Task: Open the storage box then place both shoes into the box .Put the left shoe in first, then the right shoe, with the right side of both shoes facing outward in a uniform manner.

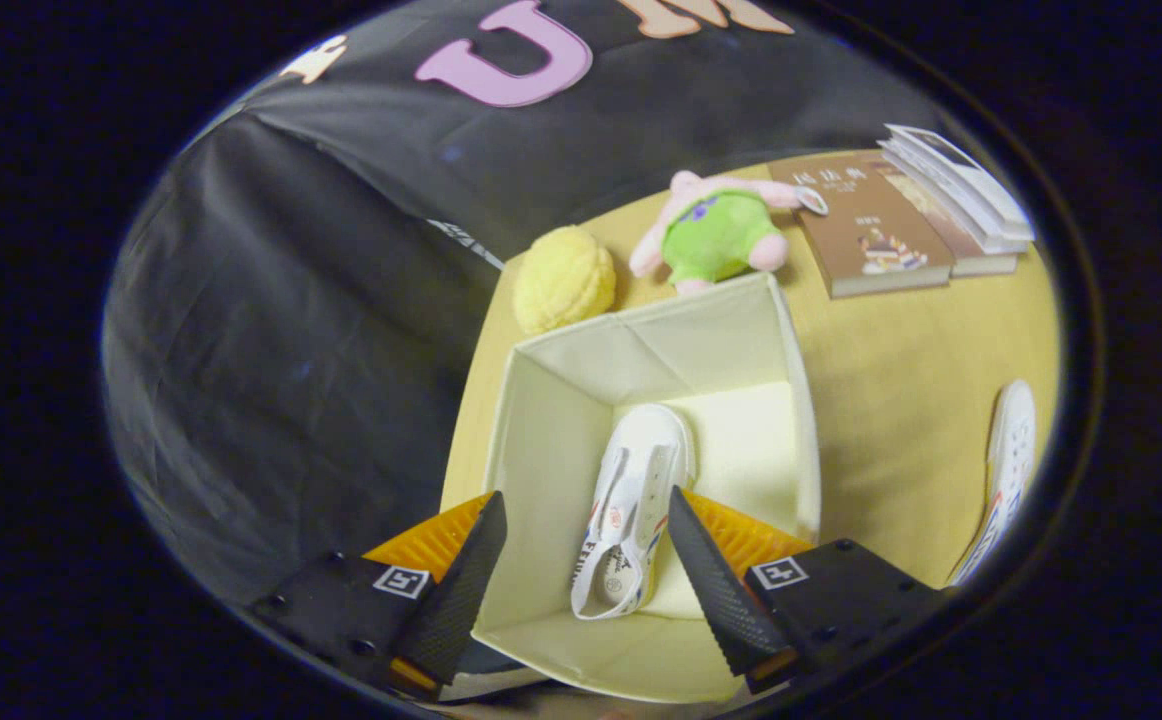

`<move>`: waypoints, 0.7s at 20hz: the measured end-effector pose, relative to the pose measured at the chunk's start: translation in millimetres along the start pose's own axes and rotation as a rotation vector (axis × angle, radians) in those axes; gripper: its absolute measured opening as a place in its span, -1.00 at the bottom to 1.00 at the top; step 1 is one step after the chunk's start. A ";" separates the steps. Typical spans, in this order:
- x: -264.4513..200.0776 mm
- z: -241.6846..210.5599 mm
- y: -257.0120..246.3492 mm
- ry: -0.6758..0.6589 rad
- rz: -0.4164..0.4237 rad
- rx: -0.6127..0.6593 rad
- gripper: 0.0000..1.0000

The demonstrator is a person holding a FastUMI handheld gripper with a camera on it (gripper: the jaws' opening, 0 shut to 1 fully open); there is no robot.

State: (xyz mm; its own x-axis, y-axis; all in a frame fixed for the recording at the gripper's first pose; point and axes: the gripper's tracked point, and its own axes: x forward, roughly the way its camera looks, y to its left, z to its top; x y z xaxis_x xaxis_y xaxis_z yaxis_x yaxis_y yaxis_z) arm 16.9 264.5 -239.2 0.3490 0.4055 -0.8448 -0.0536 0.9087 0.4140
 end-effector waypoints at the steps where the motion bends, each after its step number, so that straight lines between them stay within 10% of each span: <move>1: -12.9 5.8 -1.4 -0.015 0.023 -0.015 1.00; 14: -135.2 54.5 -156.8 -0.178 -0.137 -0.206 1.00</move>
State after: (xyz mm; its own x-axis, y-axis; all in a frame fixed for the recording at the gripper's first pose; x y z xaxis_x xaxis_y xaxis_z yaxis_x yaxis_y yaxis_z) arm 29.1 61.8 -171.4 0.5236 0.2709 -0.8078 -0.1771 0.9620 0.2078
